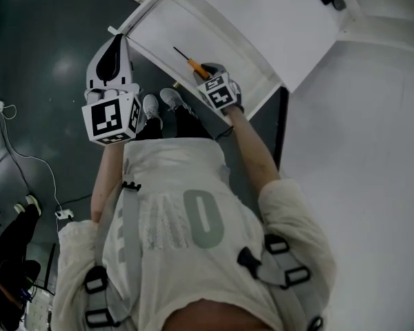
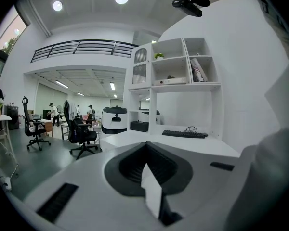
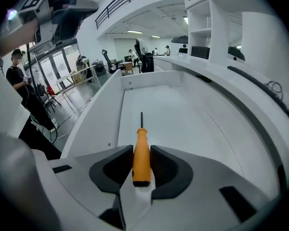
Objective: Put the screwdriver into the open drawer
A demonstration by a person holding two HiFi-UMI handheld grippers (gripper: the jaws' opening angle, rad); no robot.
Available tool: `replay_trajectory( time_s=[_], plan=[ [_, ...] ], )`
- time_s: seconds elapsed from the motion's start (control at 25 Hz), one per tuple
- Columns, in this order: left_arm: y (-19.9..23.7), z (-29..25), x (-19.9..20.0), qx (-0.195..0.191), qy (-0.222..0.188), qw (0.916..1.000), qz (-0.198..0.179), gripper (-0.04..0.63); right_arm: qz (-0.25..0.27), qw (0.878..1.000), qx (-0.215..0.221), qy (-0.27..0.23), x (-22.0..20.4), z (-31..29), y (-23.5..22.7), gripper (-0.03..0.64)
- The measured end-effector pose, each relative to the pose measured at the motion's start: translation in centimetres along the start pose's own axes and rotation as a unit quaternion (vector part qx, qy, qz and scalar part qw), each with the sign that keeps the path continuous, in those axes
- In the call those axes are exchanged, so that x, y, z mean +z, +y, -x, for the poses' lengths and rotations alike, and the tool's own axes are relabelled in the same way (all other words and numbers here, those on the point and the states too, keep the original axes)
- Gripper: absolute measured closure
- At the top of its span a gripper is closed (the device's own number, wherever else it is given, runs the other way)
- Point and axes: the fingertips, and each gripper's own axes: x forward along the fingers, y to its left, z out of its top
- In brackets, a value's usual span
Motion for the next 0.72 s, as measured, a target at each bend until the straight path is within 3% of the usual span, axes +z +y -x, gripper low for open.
replay_trajectory(
  time_s=[0.32, 0.72],
  plan=[
    [0.0, 0.5, -0.5, 0.005, 0.005, 1.0, 0.001, 0.591, -0.046, 0.998, 0.03, 0.032, -1.9, -1.8, -0.7, 0.509],
    [-0.1, 0.5, -0.9, 0.002, 0.009, 1.0, -0.002, 0.591, -0.045, 0.997, 0.011, 0.053, -2.8, -1.8, -1.8, 0.509]
  ],
)
